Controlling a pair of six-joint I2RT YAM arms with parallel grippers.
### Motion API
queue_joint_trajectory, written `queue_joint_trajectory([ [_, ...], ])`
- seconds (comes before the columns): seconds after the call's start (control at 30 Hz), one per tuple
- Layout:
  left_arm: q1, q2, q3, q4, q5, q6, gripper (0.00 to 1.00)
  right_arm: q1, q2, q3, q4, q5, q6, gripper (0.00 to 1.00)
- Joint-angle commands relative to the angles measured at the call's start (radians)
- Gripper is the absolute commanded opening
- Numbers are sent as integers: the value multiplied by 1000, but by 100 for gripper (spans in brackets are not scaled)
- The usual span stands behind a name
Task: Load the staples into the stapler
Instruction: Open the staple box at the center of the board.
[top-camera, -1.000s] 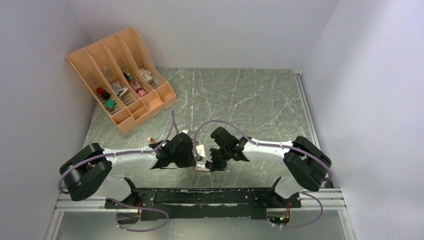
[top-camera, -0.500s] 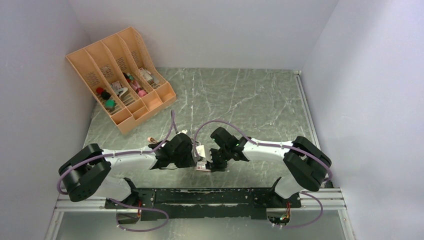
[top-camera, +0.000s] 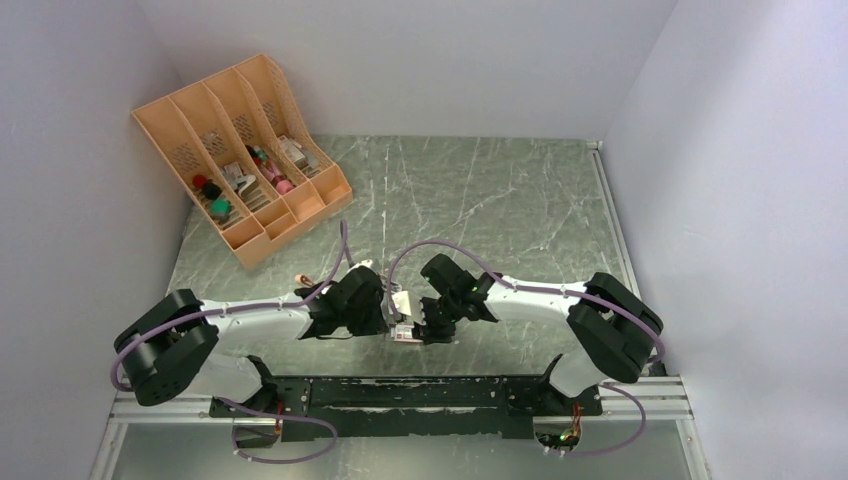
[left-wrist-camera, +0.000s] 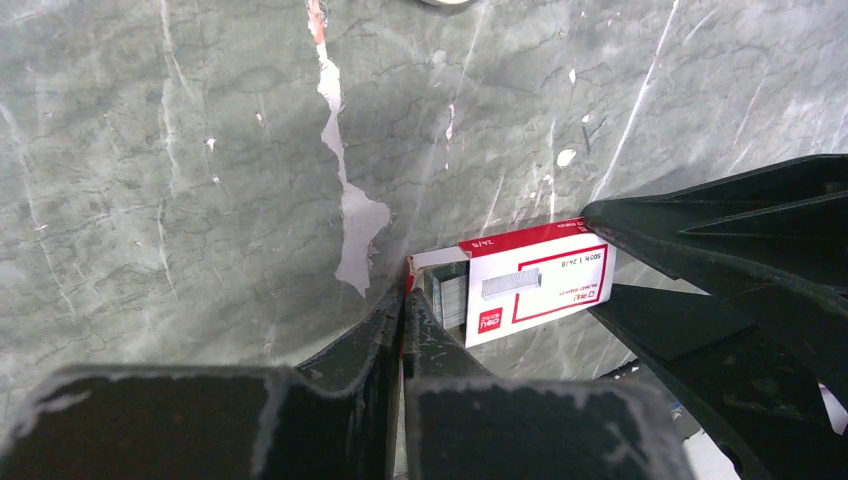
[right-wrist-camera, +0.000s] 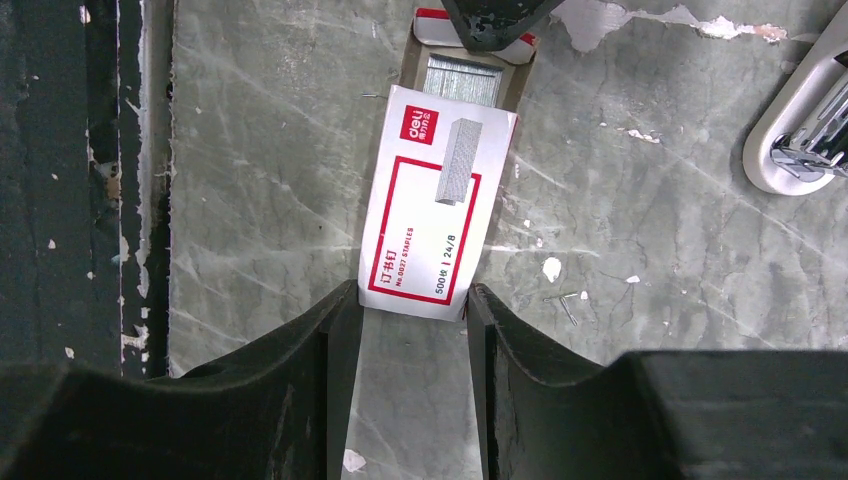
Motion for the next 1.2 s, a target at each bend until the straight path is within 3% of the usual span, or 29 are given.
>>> queue_joint_trajectory([
  [0.0, 6, -12, -21, -67, -43, 22, 7, -2, -3, 0, -74, 29, -3, 45],
  [1.17, 18, -59, -45, -94, -61, 42, 7, -2, -54, -6, -155, 56, 13, 46],
])
